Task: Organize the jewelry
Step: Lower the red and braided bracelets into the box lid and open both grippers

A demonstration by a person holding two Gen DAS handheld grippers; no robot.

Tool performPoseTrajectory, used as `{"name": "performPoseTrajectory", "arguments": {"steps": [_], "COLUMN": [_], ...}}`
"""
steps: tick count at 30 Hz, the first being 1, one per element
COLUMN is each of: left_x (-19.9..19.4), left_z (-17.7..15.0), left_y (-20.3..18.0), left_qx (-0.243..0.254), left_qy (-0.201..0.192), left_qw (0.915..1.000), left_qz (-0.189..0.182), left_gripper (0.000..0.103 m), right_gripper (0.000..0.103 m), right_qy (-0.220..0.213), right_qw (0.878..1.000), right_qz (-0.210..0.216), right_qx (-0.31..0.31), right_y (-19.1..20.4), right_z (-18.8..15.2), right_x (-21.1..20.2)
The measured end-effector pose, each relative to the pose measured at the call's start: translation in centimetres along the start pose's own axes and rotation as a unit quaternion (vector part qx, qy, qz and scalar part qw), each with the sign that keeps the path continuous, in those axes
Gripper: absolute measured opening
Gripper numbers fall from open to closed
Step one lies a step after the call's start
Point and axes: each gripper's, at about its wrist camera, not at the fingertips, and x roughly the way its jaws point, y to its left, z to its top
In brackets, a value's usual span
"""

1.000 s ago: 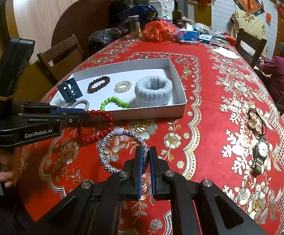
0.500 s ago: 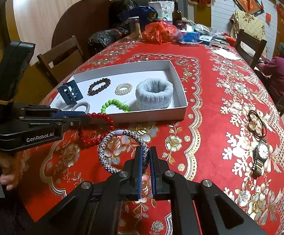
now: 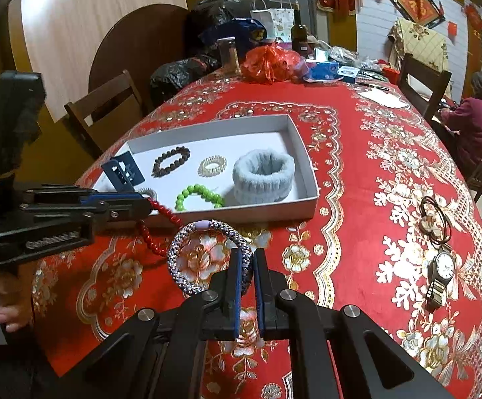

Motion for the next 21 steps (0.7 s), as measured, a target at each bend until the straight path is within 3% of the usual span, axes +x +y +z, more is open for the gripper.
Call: {"name": "performPoseTrajectory", "arguments": {"steps": [9,14,21], "left_x": [-3.9,-3.4,0.8], "left_z": [3.2,6.1,9.4], "left_y": [1.2,2.1,4.4], "left_qx": [-0.026,-0.039,-0.045], "left_qy": [-0.038,-0.039,-0.024], "left_qw": [0.9985,0.9983,0.9983], "left_qz": [-0.03,-0.018,0.029], "left_gripper": [0.008,0.008,0.008], "right_gripper": [0.006,0.006,0.006], "right_qy": [-0.003,0.001,-0.014], "right_qw": [1.0,1.0,1.0], "right_qz": [0.012,0.02,0.021], "right_qx": [0.021,0.019,0.01], "right_y": [-0.6,-0.4,-0.6], "right_z": [1.4,3.7,9.2], "right_x": [0.4,1.3,2.7]}}
